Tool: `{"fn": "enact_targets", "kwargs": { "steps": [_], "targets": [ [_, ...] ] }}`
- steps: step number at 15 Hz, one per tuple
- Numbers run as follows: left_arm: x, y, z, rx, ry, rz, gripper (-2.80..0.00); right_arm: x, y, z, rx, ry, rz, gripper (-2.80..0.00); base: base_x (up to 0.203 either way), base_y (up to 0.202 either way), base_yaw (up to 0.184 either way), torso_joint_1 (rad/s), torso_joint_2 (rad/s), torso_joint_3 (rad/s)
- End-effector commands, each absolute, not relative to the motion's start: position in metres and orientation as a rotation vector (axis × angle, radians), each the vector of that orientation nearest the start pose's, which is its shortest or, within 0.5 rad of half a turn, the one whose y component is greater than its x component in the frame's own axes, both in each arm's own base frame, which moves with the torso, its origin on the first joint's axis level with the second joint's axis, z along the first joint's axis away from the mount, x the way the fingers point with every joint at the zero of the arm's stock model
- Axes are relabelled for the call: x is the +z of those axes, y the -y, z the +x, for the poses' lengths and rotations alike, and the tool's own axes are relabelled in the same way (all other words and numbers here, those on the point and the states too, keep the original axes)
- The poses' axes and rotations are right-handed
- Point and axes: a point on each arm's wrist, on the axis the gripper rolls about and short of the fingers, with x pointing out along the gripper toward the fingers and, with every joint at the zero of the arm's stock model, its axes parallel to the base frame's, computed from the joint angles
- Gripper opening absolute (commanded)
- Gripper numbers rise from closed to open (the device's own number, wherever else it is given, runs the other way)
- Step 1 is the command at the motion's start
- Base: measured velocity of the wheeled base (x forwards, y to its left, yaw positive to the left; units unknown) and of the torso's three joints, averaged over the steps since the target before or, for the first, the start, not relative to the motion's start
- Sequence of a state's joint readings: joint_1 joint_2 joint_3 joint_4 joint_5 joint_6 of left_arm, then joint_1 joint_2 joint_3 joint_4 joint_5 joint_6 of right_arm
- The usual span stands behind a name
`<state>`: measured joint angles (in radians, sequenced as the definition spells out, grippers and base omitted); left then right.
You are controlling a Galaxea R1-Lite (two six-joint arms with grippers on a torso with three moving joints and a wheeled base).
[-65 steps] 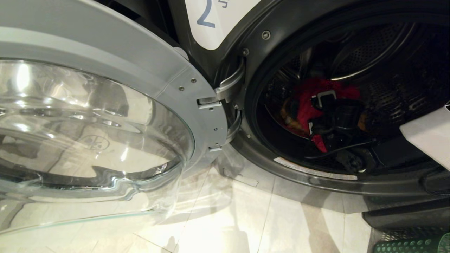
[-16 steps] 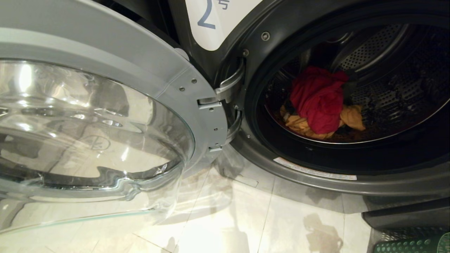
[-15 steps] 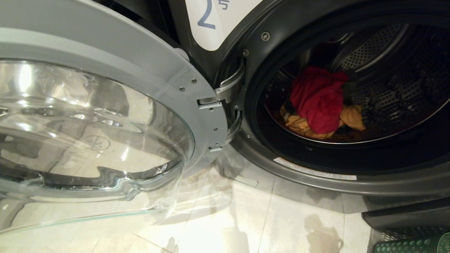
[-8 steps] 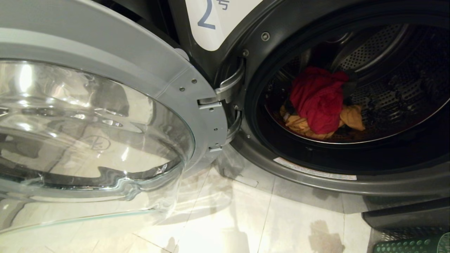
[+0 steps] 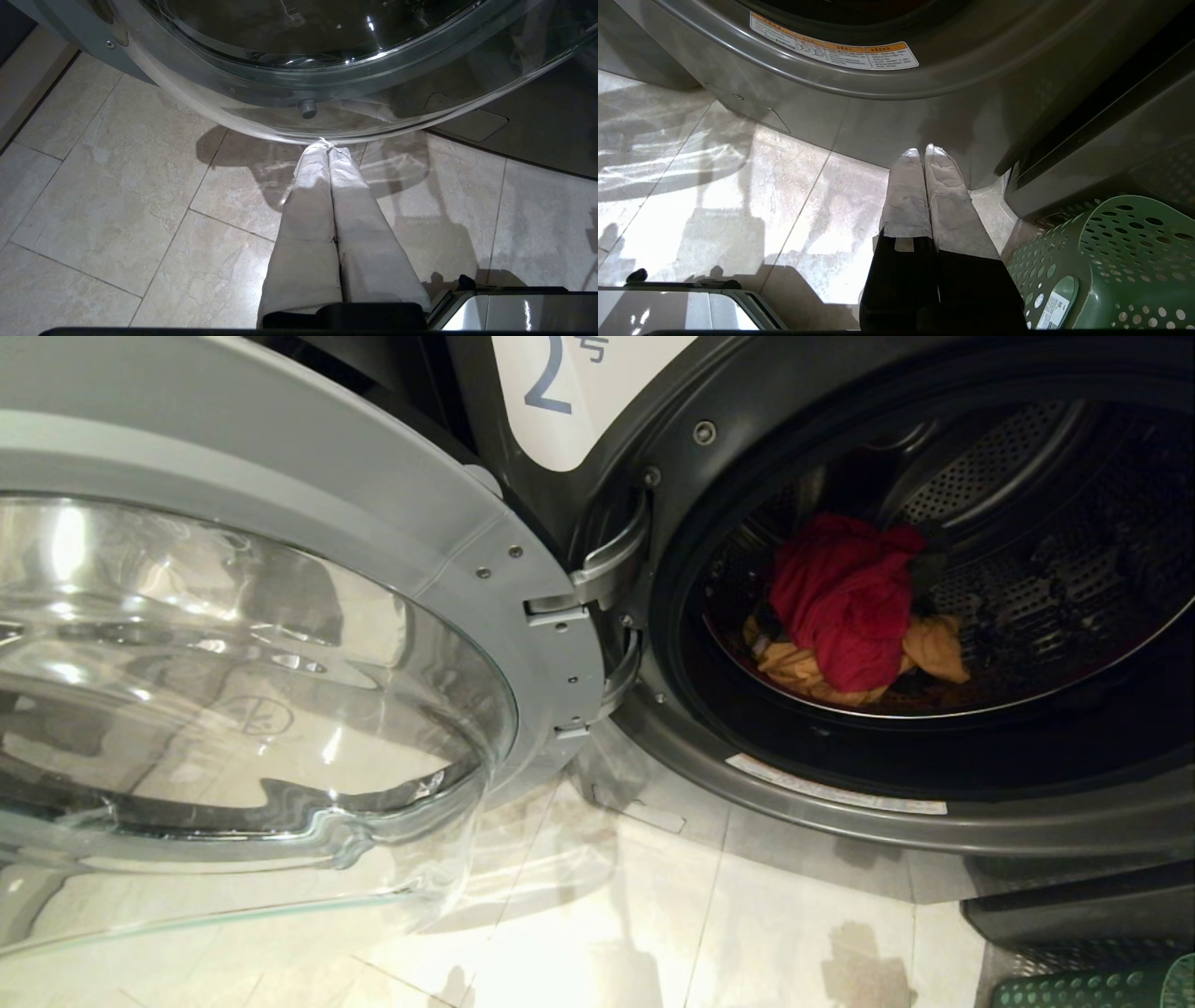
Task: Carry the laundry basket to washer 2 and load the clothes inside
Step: Close the washing machine door with the left hand
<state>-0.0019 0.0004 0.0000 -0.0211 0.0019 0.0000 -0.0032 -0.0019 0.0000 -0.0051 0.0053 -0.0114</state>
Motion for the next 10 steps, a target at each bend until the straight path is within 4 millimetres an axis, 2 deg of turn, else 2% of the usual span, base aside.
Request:
{"fn": "enact_targets", "kwargs": {
  "steps": [1, 10],
  "targets": [
    [0.0760, -0.0001, -0.0222, 0.002, 0.014, 0.000, -2.80, 0.0760, -0.0002, -0.0227, 0.003, 0.003, -0.009, -2.80, 0.000, 0.000, 0.000, 0.000, 0.00, 0.000],
    [0.0759, -0.0001, -0.0222, 0.000, 0.012, 0.005, -2.80, 0.0758, 0.0003, -0.0227, -0.020, 0.002, -0.003, -2.80, 0.000, 0.000, 0.000, 0.000, 0.00, 0.000]
  ]
}}
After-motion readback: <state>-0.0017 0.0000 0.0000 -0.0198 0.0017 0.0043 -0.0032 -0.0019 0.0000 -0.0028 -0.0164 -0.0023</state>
